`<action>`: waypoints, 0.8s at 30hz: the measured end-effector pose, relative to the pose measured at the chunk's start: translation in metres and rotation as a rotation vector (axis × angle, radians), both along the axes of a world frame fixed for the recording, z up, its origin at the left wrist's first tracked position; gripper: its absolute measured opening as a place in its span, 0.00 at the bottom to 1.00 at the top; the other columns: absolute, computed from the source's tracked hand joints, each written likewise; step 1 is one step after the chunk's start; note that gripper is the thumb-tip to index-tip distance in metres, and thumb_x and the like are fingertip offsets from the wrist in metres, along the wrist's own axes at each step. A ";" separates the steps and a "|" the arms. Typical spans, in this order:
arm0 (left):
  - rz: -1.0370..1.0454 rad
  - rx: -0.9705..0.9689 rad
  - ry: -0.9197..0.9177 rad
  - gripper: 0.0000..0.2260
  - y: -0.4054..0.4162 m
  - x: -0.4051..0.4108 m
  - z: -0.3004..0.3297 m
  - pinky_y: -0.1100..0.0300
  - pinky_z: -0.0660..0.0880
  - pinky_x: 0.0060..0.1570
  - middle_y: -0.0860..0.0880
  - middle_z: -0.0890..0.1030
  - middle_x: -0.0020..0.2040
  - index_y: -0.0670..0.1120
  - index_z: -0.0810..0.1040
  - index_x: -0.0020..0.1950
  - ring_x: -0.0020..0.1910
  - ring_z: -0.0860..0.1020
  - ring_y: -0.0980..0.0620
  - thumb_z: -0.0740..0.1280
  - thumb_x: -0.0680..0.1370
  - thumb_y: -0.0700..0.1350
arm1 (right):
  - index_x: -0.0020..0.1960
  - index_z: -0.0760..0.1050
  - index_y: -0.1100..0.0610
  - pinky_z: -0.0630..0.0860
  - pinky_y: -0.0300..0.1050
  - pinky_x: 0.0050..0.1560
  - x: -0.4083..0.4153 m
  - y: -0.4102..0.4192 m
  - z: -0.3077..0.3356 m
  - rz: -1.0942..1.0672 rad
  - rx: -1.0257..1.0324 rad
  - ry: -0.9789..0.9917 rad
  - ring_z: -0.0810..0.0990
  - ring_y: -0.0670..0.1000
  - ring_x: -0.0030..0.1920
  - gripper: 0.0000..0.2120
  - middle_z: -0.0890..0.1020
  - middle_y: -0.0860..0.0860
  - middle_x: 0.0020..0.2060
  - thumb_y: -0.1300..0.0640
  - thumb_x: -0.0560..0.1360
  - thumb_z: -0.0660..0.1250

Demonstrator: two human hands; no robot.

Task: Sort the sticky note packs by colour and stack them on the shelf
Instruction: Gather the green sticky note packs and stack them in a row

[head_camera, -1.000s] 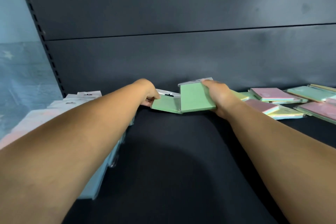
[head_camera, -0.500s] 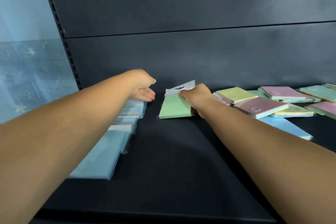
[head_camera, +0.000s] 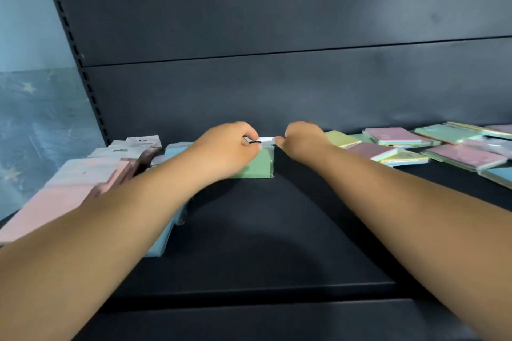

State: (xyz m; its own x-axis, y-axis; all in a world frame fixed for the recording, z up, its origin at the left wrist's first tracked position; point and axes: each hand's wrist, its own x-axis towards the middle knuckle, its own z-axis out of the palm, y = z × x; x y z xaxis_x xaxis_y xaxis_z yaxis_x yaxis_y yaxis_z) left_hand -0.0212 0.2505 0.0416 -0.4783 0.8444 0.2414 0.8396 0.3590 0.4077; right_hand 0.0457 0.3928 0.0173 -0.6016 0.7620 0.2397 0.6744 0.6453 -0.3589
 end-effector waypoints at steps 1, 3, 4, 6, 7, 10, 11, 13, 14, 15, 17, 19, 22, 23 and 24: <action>-0.016 -0.012 0.051 0.12 0.001 0.002 0.002 0.63 0.67 0.51 0.54 0.78 0.57 0.50 0.74 0.61 0.57 0.75 0.52 0.59 0.79 0.47 | 0.34 0.67 0.59 0.66 0.44 0.43 0.012 0.002 0.003 -0.005 0.056 -0.025 0.69 0.57 0.44 0.17 0.72 0.53 0.35 0.51 0.78 0.57; -0.039 -0.008 0.105 0.12 0.004 0.011 0.004 0.65 0.66 0.49 0.55 0.79 0.57 0.51 0.76 0.61 0.56 0.75 0.54 0.60 0.79 0.46 | 0.40 0.72 0.61 0.69 0.43 0.45 0.042 0.007 0.009 -0.012 0.146 -0.053 0.72 0.58 0.47 0.14 0.77 0.55 0.42 0.52 0.78 0.57; -0.048 -0.004 0.108 0.12 0.005 0.017 0.004 0.65 0.66 0.49 0.56 0.79 0.57 0.51 0.76 0.60 0.55 0.74 0.54 0.60 0.78 0.46 | 0.48 0.76 0.61 0.71 0.44 0.49 0.059 0.010 0.012 -0.010 0.171 -0.047 0.74 0.58 0.51 0.13 0.79 0.55 0.48 0.52 0.78 0.57; -0.082 -0.015 0.104 0.10 0.006 0.037 0.002 0.64 0.68 0.50 0.56 0.79 0.55 0.51 0.77 0.58 0.55 0.75 0.55 0.61 0.78 0.47 | 0.56 0.76 0.58 0.70 0.44 0.53 0.101 0.016 0.015 -0.030 0.195 -0.027 0.75 0.57 0.57 0.14 0.79 0.55 0.56 0.52 0.79 0.57; -0.107 -0.020 0.106 0.10 0.007 0.050 0.000 0.63 0.69 0.52 0.55 0.80 0.55 0.50 0.78 0.56 0.55 0.75 0.54 0.61 0.78 0.48 | 0.57 0.76 0.58 0.69 0.44 0.53 0.123 0.020 0.015 -0.049 0.197 -0.017 0.75 0.57 0.57 0.14 0.79 0.55 0.56 0.52 0.79 0.57; -0.183 -0.018 0.133 0.08 0.015 0.092 -0.005 0.58 0.71 0.52 0.52 0.80 0.51 0.48 0.79 0.49 0.50 0.75 0.52 0.60 0.78 0.48 | 0.54 0.77 0.57 0.69 0.44 0.51 0.188 0.031 0.013 -0.147 0.177 0.023 0.76 0.57 0.55 0.13 0.80 0.55 0.55 0.53 0.78 0.58; -0.201 -0.016 0.138 0.08 0.018 0.107 -0.007 0.58 0.71 0.50 0.52 0.80 0.51 0.48 0.79 0.48 0.49 0.75 0.52 0.60 0.78 0.48 | 0.53 0.78 0.57 0.69 0.44 0.51 0.208 0.033 0.011 -0.169 0.168 0.036 0.76 0.58 0.54 0.12 0.81 0.56 0.53 0.53 0.78 0.59; -0.234 -0.027 0.114 0.11 0.028 0.146 -0.012 0.56 0.71 0.51 0.50 0.81 0.52 0.46 0.79 0.49 0.51 0.76 0.49 0.59 0.79 0.48 | 0.51 0.79 0.59 0.70 0.46 0.49 0.251 0.035 0.006 -0.197 0.150 0.045 0.77 0.58 0.51 0.12 0.82 0.56 0.50 0.53 0.77 0.60; -0.250 -0.034 0.097 0.12 0.032 0.164 -0.015 0.55 0.72 0.52 0.48 0.81 0.53 0.44 0.80 0.50 0.51 0.76 0.48 0.59 0.79 0.48 | 0.51 0.79 0.60 0.71 0.46 0.48 0.269 0.036 0.002 -0.204 0.149 0.048 0.77 0.58 0.50 0.12 0.82 0.56 0.48 0.53 0.77 0.61; -0.267 -0.033 0.074 0.13 0.037 0.187 -0.020 0.55 0.72 0.52 0.46 0.81 0.54 0.43 0.79 0.50 0.49 0.76 0.48 0.59 0.79 0.49 | 0.51 0.79 0.60 0.71 0.46 0.47 0.291 0.038 -0.002 -0.209 0.152 0.051 0.77 0.57 0.48 0.12 0.82 0.56 0.47 0.53 0.77 0.61; -0.298 -0.013 0.028 0.11 0.049 0.234 -0.028 0.56 0.71 0.52 0.47 0.81 0.53 0.46 0.79 0.48 0.46 0.74 0.51 0.59 0.79 0.50 | 0.50 0.78 0.59 0.71 0.45 0.46 0.333 0.039 -0.008 -0.214 0.153 0.059 0.77 0.56 0.47 0.11 0.82 0.55 0.47 0.53 0.76 0.62; -0.316 0.000 -0.002 0.10 0.058 0.276 -0.034 0.59 0.71 0.50 0.53 0.80 0.51 0.50 0.79 0.50 0.49 0.75 0.54 0.60 0.78 0.51 | 0.51 0.78 0.57 0.72 0.45 0.48 0.369 0.040 -0.013 -0.209 0.159 0.101 0.77 0.56 0.50 0.10 0.82 0.54 0.49 0.52 0.76 0.63; -0.334 0.013 -0.021 0.10 0.069 0.333 -0.040 0.60 0.71 0.51 0.56 0.80 0.50 0.51 0.79 0.51 0.51 0.76 0.54 0.60 0.78 0.52 | 0.53 0.77 0.57 0.69 0.42 0.46 0.423 0.043 -0.017 -0.210 0.150 0.141 0.78 0.54 0.51 0.11 0.82 0.53 0.49 0.52 0.77 0.63; -0.334 0.015 -0.021 0.11 0.072 0.347 -0.042 0.60 0.72 0.51 0.56 0.80 0.50 0.51 0.79 0.52 0.51 0.76 0.54 0.59 0.78 0.52 | 0.53 0.77 0.57 0.69 0.42 0.46 0.439 0.044 -0.017 -0.216 0.128 0.151 0.78 0.54 0.51 0.11 0.82 0.53 0.49 0.52 0.77 0.63; -0.329 0.018 -0.013 0.11 0.074 0.358 -0.044 0.59 0.72 0.52 0.56 0.80 0.51 0.51 0.79 0.52 0.52 0.76 0.54 0.59 0.79 0.52 | 0.53 0.77 0.58 0.71 0.43 0.47 0.452 0.045 -0.018 -0.221 0.110 0.165 0.78 0.54 0.51 0.11 0.82 0.54 0.49 0.51 0.77 0.63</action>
State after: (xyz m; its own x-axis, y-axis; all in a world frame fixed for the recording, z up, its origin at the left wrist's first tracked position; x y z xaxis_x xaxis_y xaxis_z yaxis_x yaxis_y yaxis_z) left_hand 0.3363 0.3248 -0.0027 -0.1842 0.9497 0.2533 0.9038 0.0623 0.4234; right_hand 0.4978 0.4382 -0.0005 -0.3699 0.8343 0.4088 0.7409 0.5304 -0.4120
